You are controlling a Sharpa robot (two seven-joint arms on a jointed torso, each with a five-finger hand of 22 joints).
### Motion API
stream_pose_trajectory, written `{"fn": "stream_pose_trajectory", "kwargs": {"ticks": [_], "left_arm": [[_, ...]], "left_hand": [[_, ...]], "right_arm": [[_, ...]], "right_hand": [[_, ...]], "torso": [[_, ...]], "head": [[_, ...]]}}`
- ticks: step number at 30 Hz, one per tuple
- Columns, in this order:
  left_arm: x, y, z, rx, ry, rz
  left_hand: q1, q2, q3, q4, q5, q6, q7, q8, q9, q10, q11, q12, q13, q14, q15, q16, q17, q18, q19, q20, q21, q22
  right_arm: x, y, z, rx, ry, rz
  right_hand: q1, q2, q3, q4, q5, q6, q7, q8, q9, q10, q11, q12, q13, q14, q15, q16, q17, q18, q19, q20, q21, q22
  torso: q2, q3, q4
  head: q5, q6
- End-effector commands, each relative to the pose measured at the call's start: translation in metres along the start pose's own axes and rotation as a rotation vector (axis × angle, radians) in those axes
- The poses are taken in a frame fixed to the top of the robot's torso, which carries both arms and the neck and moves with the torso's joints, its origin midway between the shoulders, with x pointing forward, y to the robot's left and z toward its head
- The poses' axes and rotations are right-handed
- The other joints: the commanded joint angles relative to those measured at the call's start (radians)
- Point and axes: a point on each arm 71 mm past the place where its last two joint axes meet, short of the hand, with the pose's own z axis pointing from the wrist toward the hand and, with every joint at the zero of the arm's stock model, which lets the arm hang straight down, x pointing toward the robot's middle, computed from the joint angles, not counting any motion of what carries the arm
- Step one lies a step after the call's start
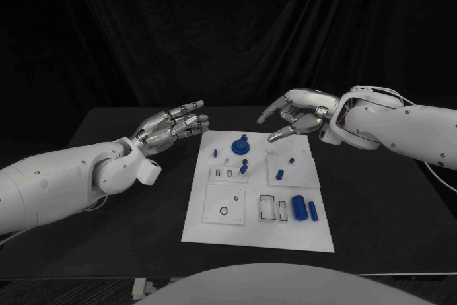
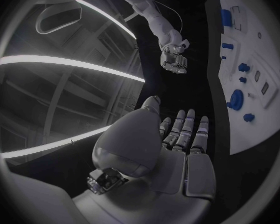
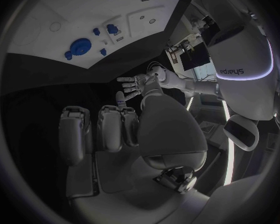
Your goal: Assemble the parts on the task board
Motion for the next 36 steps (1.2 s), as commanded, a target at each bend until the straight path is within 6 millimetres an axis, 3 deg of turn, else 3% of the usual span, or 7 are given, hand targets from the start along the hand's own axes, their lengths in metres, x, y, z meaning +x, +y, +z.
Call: {"fn": "stream_pose_trajectory", "kwargs": {"ticks": [1, 4, 6, 15, 19, 24, 36], "left_arm": [[-0.001, -0.016, 0.008, 0.052, 0.001, 0.215], [-0.002, -0.034, 0.021, 0.060, 0.037, 0.362], [-0.002, -0.044, 0.029, 0.056, 0.064, 0.464], [0.010, -0.064, 0.075, -0.157, 0.253, 0.943], [0.020, -0.066, 0.099, -0.231, 0.309, 1.144], [0.032, -0.063, 0.116, -0.298, 0.315, 1.245], [0.064, -0.043, 0.142, -0.624, 0.402, 1.319]], "left_hand": [[0.016, -0.021, -0.002, 0.022, -0.041, 0.031, 0.021, 0.012, 0.004, 0.098, 0.013, 0.138, 0.052, 0.143, 0.007, 0.162, 0.041, -0.006, 0.256, -0.001, 0.165, 0.062], [-0.024, -0.020, -0.025, 0.031, -0.167, 0.043, 0.025, 0.015, 0.005, 0.155, 0.013, 0.210, 0.088, 0.207, 0.003, 0.251, 0.073, -0.003, 0.346, -0.006, 0.223, 0.085], [-0.182, -0.021, -0.113, 0.039, -0.421, 0.067, 0.032, 0.021, 0.007, 0.221, -0.009, 0.282, 0.128, 0.282, -0.024, 0.361, 0.117, 0.017, 0.463, -0.017, 0.309, 0.124], [-0.343, -0.060, -0.244, 0.040, -0.432, 0.441, 0.093, 0.145, 0.055, 0.472, -0.138, 0.582, 0.355, 0.537, -0.148, 0.805, 0.426, 0.040, 0.708, -0.108, 0.604, 0.297], [-0.390, -0.047, -0.290, 0.034, -0.421, 0.672, 0.062, 0.243, 0.106, 1.365, -0.177, 0.875, 1.441, 1.282, -0.185, 1.064, 1.490, -0.055, 1.055, -0.148, 1.170, 1.018], [-0.341, -0.064, -0.183, 0.038, -0.416, 0.734, 0.023, 0.259, 0.155, 1.395, -0.207, 0.877, 1.478, 1.282, -0.220, 1.064, 1.490, -0.132, 1.333, -0.179, 1.407, 1.485], [-0.321, -0.092, -0.090, 0.010, -0.304, 0.731, 0.034, 0.178, 0.163, 1.395, -0.202, 0.877, 1.478, 1.282, -0.215, 1.064, 1.490, -0.139, 1.357, -0.169, 1.415, 1.514]], "right_arm": [[-0.007, -0.002, -0.009, 0.017, -0.059, 0.091], [-0.010, -0.004, -0.020, 0.042, -0.078, 0.125], [-0.010, -0.005, -0.026, 0.055, -0.087, 0.145], [-0.003, -0.009, -0.050, 0.072, -0.157, 0.210], [0.006, -0.013, -0.061, 0.085, -0.175, 0.224], [0.010, -0.016, -0.067, 0.097, -0.182, 0.230], [0.012, -0.018, -0.073, 0.136, -0.201, 0.257]], "right_hand": [[-0.004, 0.027, -0.008, -0.002, -0.003, 0.008, 0.003, 0.005, -0.002, 0.043, 0.010, 0.007, 0.075, 0.057, 0.011, 0.007, 0.003, 0.003, 0.069, 0.007, 0.006, 0.239], [-0.014, 0.047, -0.014, -0.002, -0.003, 0.011, 0.006, 0.006, -0.004, 0.043, 0.013, 0.008, 0.075, 0.058, 0.013, 0.009, 0.005, 0.003, 0.069, 0.009, 0.005, 0.239], [-0.018, 0.055, -0.017, -0.002, -0.003, 0.013, 0.008, 0.006, -0.005, 0.043, 0.014, 0.009, 0.076, 0.058, 0.014, 0.009, 0.005, 0.003, 0.068, 0.010, 0.004, 0.238], [-0.017, 0.098, -0.040, -0.006, 0.001, 0.060, 0.023, 0.028, -0.004, 0.048, 0.025, 0.021, 0.089, 0.060, 0.023, 0.018, 0.015, 0.002, 0.071, 0.019, 0.010, 0.240], [-0.005, 0.107, -0.043, -0.007, 0.004, 0.069, 0.026, 0.031, -0.005, 0.051, 0.028, 0.027, 0.095, 0.062, 0.026, 0.022, 0.021, 0.001, 0.073, 0.021, 0.015, 0.241], [-0.003, 0.109, -0.044, -0.007, 0.004, 0.072, 0.028, 0.032, -0.005, 0.052, 0.029, 0.030, 0.098, 0.061, 0.026, 0.022, 0.019, 0.000, 0.075, 0.022, 0.018, 0.243], [-0.005, 0.115, -0.053, -0.005, 0.006, 0.077, 0.034, 0.033, -0.006, 0.055, 0.033, 0.035, 0.103, 0.062, 0.030, 0.022, 0.018, -0.001, 0.077, 0.025, 0.022, 0.244]], "torso": [[-0.008, 0.0006, -0.0024], [-0.012, 0.0024, -0.0039], [-0.017, 0.0040, -0.0046], [-0.030, 0.0108, -0.0075], [-0.034, 0.0138, -0.0109], [-0.039, 0.0179, -0.0143], [-0.039, 0.0192, -0.0208]], "head": [[0.004, 0.000], [0.003, 0.000], [0.000, 0.000], [-0.013, 0.000], [-0.012, 0.000], [-0.016, 0.000], [0.004, 0.000]]}}
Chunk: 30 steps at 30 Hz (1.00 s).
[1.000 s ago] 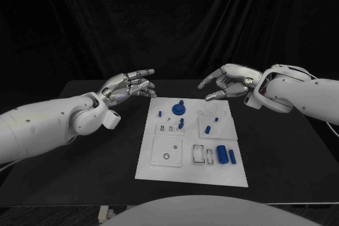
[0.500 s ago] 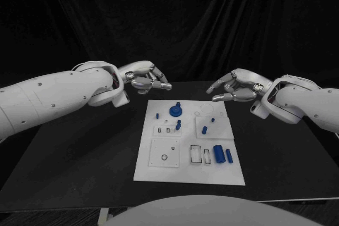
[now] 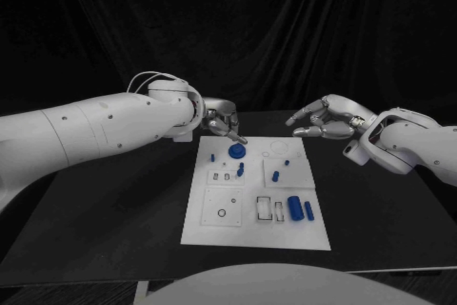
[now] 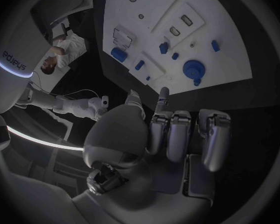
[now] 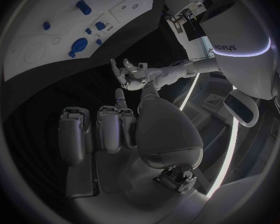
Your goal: Assemble the parts on the task board
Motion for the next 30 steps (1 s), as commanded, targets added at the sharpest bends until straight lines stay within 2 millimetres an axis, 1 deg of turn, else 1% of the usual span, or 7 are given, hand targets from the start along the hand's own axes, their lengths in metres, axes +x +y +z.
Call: {"fn": "stream_pose_trajectory", "kwargs": {"ticks": [1, 6, 13, 21, 27, 29, 30], "left_arm": [[0.005, 0.003, 0.004, -0.142, 0.117, 0.056], [0.008, -0.008, 0.013, -0.177, 0.166, 0.079], [0.013, -0.015, 0.020, -0.272, 0.232, 0.114], [0.018, -0.021, 0.033, -0.304, 0.272, 0.128], [0.025, -0.023, 0.040, -0.304, 0.292, 0.123], [0.027, -0.023, 0.042, -0.305, 0.294, 0.121], [0.027, -0.023, 0.043, -0.306, 0.294, 0.120]], "left_hand": [[0.020, -0.015, 0.019, -0.008, 0.062, 0.032, -0.007, -0.009, 0.004, 0.102, 0.000, 0.003, 0.263, 0.104, -0.001, 0.003, 0.263, -0.005, 0.106, 0.006, 0.003, 0.263], [0.068, -0.047, 0.053, -0.037, 0.149, 0.072, -0.020, -0.025, 0.006, 0.102, -0.013, 0.003, 0.263, 0.104, -0.013, 0.003, 0.263, -0.005, 0.106, -0.007, 0.003, 0.263], [0.093, -0.068, 0.075, -0.054, 0.171, 0.094, -0.028, -0.035, 0.010, 0.102, -0.024, 0.003, 0.263, 0.104, -0.024, 0.003, 0.263, -0.005, 0.106, -0.017, 0.003, 0.263], [0.073, -0.073, 0.092, -0.042, 0.164, 0.100, -0.029, -0.055, 0.014, 0.102, -0.027, 0.003, 0.263, 0.104, -0.030, 0.003, 0.263, -0.005, 0.106, -0.024, 0.003, 0.263], [0.065, -0.071, 0.098, -0.037, 0.164, 0.109, -0.031, -0.055, 0.018, 0.102, -0.030, 0.003, 0.263, 0.104, -0.032, 0.003, 0.263, -0.005, 0.106, -0.026, 0.003, 0.263], [0.052, -0.072, 0.101, -0.031, 0.133, 0.119, -0.034, -0.056, 0.024, 0.102, -0.033, 0.003, 0.263, 0.104, -0.036, 0.003, 0.263, -0.005, 0.106, -0.029, 0.003, 0.263], [0.036, -0.071, 0.101, -0.023, 0.060, 0.125, -0.036, -0.058, 0.030, 0.102, -0.034, 0.003, 0.263, 0.104, -0.037, 0.003, 0.263, -0.005, 0.106, -0.031, 0.003, 0.263]], "right_arm": [[-0.001, -0.001, -0.001, 0.022, -0.035, 0.012], [0.001, 0.001, 0.001, 0.035, -0.038, 0.016], [0.005, 0.002, 0.003, 0.045, -0.023, 0.026], [0.008, 0.002, 0.006, 0.052, -0.006, 0.035], [0.010, 0.000, 0.008, 0.064, 0.007, 0.040], [0.010, 0.000, 0.008, 0.068, 0.010, 0.042], [0.010, 0.000, 0.008, 0.070, 0.012, 0.042]], "right_hand": [[-0.001, 0.011, -0.008, 0.001, 0.005, 0.006, 0.003, 0.005, -0.002, 0.055, 0.009, 0.006, 0.100, 0.062, 0.009, 0.004, 0.014, -0.001, 0.078, 0.010, 0.004, 0.244], [-0.001, 0.010, -0.010, 0.000, 0.004, 0.006, 0.004, 0.005, -0.002, 0.055, 0.010, 0.007, 0.100, 0.062, 0.009, 0.005, 0.014, -0.001, 0.078, 0.011, 0.004, 0.244], [0.010, 0.000, -0.024, -0.005, 0.002, 0.010, 0.008, 0.005, -0.004, 0.055, 0.014, 0.007, 0.100, 0.062, 0.013, 0.005, 0.013, -0.001, 0.078, 0.015, 0.004, 0.244], [0.015, -0.001, -0.026, -0.005, 0.002, 0.014, 0.010, 0.007, -0.004, 0.055, 0.015, 0.008, 0.100, 0.062, 0.014, 0.005, 0.012, -0.001, 0.078, 0.016, 0.004, 0.244], [0.016, 0.000, -0.026, -0.005, 0.002, 0.015, 0.010, 0.007, -0.004, 0.055, 0.015, 0.007, 0.099, 0.062, 0.014, 0.004, 0.012, -0.001, 0.078, 0.016, 0.004, 0.244], [0.016, 0.000, -0.026, -0.005, 0.002, 0.015, 0.010, 0.008, -0.004, 0.055, 0.015, 0.008, 0.100, 0.062, 0.014, 0.004, 0.011, -0.001, 0.077, 0.016, 0.003, 0.244], [0.019, 0.001, -0.027, -0.006, 0.002, 0.016, 0.010, 0.008, -0.004, 0.055, 0.016, 0.007, 0.099, 0.061, 0.015, 0.004, 0.011, -0.001, 0.077, 0.017, 0.003, 0.244]], "torso": [[0.002, -0.0008, -0.0014], [0.002, -0.0004, -0.0014], [-0.002, -0.0004, -0.0019], [-0.007, 0.0020, -0.0061], [-0.004, 0.0015, -0.0050], [-0.004, 0.0011, -0.0058], [-0.004, 0.0012, -0.0057]], "head": [[0.008, 0.000], [0.009, 0.000], [0.024, 0.000], [0.036, 0.000], [0.025, 0.000], [0.022, 0.000], [0.020, 0.000]]}}
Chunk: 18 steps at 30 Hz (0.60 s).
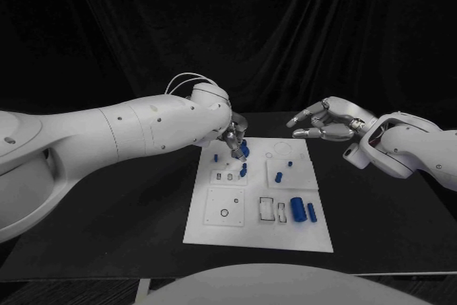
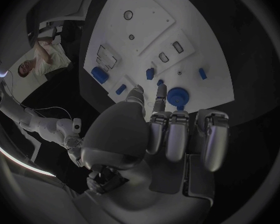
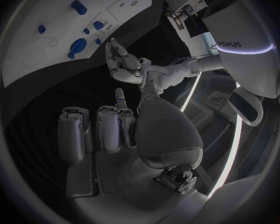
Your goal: Assemble the parts on the task board
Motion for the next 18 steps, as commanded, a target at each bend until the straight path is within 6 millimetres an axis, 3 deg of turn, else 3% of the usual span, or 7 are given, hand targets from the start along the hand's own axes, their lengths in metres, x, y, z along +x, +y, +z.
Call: {"fn": "stream_pose_trajectory", "kwargs": {"ticks": [1, 8, 12, 18], "left_arm": [[0.003, -0.001, 0.003, -0.015, 0.026, 0.007], [0.006, -0.004, 0.009, -0.011, 0.030, -0.001], [0.007, -0.008, 0.013, -0.001, 0.037, -0.018], [0.010, -0.013, 0.018, 0.009, 0.061, -0.055]], "left_hand": [[-0.029, 0.004, 0.004, 0.012, -0.115, 0.012, 0.001, -0.009, 0.011, 0.104, -0.009, 0.003, 0.263, 0.104, -0.010, 0.003, 0.263, -0.006, 0.105, -0.013, 0.003, 0.263], [-0.024, 0.011, 0.016, 0.005, -0.114, 0.028, -0.004, -0.005, 0.021, 0.104, -0.013, 0.003, 0.263, 0.104, -0.013, 0.003, 0.263, -0.006, 0.105, -0.015, 0.003, 0.263], [-0.026, 0.012, 0.017, 0.005, -0.115, 0.028, -0.004, -0.005, 0.023, 0.104, -0.013, 0.003, 0.263, 0.104, -0.014, 0.003, 0.263, -0.006, 0.105, -0.016, 0.003, 0.263], [-0.026, 0.015, 0.025, 0.000, -0.124, 0.013, -0.001, -0.020, 0.026, 0.104, -0.012, 0.003, 0.263, 0.104, -0.014, 0.003, 0.263, -0.006, 0.105, -0.017, 0.003, 0.263]], "right_arm": [[0.002, -0.003, 0.000, 0.036, 0.014, 0.013], [0.005, -0.006, -0.001, 0.053, 0.026, 0.020], [0.006, -0.007, -0.001, 0.060, 0.026, 0.021], [0.007, -0.008, 0.000, 0.065, 0.026, 0.021]], "right_hand": [[0.011, 0.001, -0.005, 0.000, 0.002, 0.006, 0.000, 0.004, -0.001, 0.055, 0.009, 0.000, 0.099, 0.061, 0.008, 0.004, 0.010, -0.001, 0.077, 0.010, 0.003, 0.243], [0.018, 0.002, -0.006, -0.002, 0.002, 0.008, 0.000, 0.005, -0.001, 0.055, 0.010, 0.000, 0.099, 0.061, 0.009, 0.004, 0.010, -0.001, 0.077, 0.010, 0.003, 0.243], [0.018, 0.002, -0.006, -0.002, 0.002, 0.008, 0.000, 0.005, -0.001, 0.055, 0.010, 0.000, 0.099, 0.061, 0.009, 0.004, 0.010, -0.001, 0.077, 0.010, 0.003, 0.243], [0.026, 0.006, -0.006, -0.004, 0.007, 0.008, 0.000, 0.005, -0.002, 0.053, 0.010, -0.006, 0.092, 0.058, 0.009, -0.006, -0.007, 0.002, 0.072, 0.011, -0.007, 0.240]], "torso": [[0.001, -0.0002, 0.0005], [0.001, -0.0001, -0.0010], [0.000, -0.0004, 0.0006], [-0.002, 0.0004, 0.0003]], "head": [[-0.005, 0.000], [0.007, 0.000], [-0.002, 0.000], [0.003, 0.000]]}}
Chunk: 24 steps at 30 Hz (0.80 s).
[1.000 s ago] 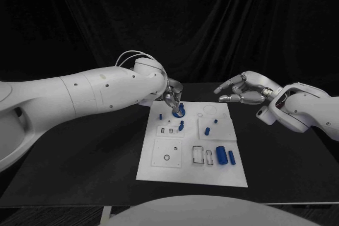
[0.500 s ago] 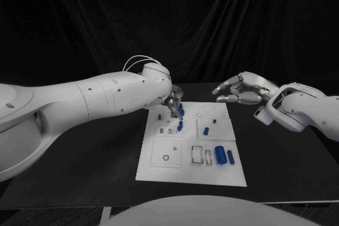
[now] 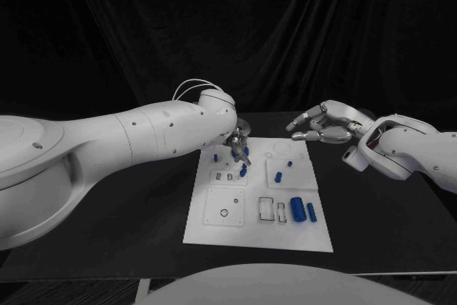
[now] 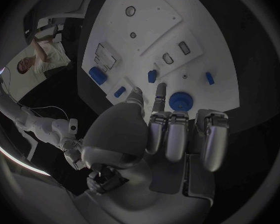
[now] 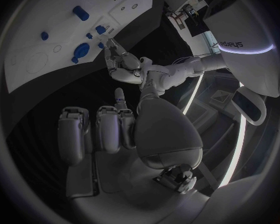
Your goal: Assemble the parts on the task board
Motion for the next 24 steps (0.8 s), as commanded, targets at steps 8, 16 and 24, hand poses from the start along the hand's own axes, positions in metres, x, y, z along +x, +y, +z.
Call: {"fn": "stream_pose_trajectory", "kwargs": {"ticks": [8, 16, 24], "left_arm": [[0.007, -0.002, 0.009, 0.012, 0.037, -0.060], [0.012, -0.001, 0.013, 0.001, 0.051, -0.067], [0.017, 0.000, 0.015, 0.003, 0.052, -0.075]], "left_hand": [[0.019, 0.004, 0.023, -0.021, 0.023, -0.001, 0.001, -0.012, 0.008, 0.104, -0.006, 0.003, 0.263, 0.106, -0.009, 0.003, 0.263, -0.006, 0.103, -0.009, 0.003, 0.263], [0.031, 0.002, 0.036, -0.035, 0.043, 0.001, -0.001, -0.018, 0.013, 0.104, -0.007, 0.003, 0.263, 0.106, -0.010, 0.003, 0.263, -0.006, 0.103, -0.010, 0.003, 0.263], [0.044, 0.000, 0.049, -0.050, 0.057, -0.006, 0.000, -0.028, 0.015, 0.104, -0.006, 0.003, 0.263, 0.106, -0.010, 0.003, 0.263, -0.006, 0.103, -0.010, 0.003, 0.263]], "right_arm": [[0.003, -0.001, 0.001, 0.023, 0.016, 0.011], [0.005, 0.000, 0.003, 0.017, 0.021, 0.014], [0.005, 0.000, 0.002, 0.018, 0.021, 0.014]], "right_hand": [[0.028, 0.012, -0.004, -0.002, 0.025, 0.010, 0.001, 0.005, -0.003, 0.054, 0.008, -0.007, 0.089, 0.058, 0.009, -0.006, -0.002, 0.002, 0.075, 0.007, -0.007, 0.240], [0.028, 0.012, -0.004, -0.002, 0.025, 0.010, 0.001, 0.005, -0.003, 0.054, 0.008, -0.007, 0.089, 0.058, 0.009, -0.006, -0.002, 0.002, 0.075, 0.007, -0.007, 0.240], [0.029, 0.012, -0.004, -0.002, 0.026, 0.010, 0.001, 0.005, -0.003, 0.054, 0.008, -0.007, 0.088, 0.057, 0.009, -0.006, -0.004, 0.002, 0.075, 0.007, -0.007, 0.239]], "torso": [[-0.001, 0.0001, 0.0005], [-0.001, 0.0005, 0.0009], [0.000, -0.0001, 0.0004]], "head": [[0.004, 0.000], [0.004, 0.000], [0.004, 0.000]]}}
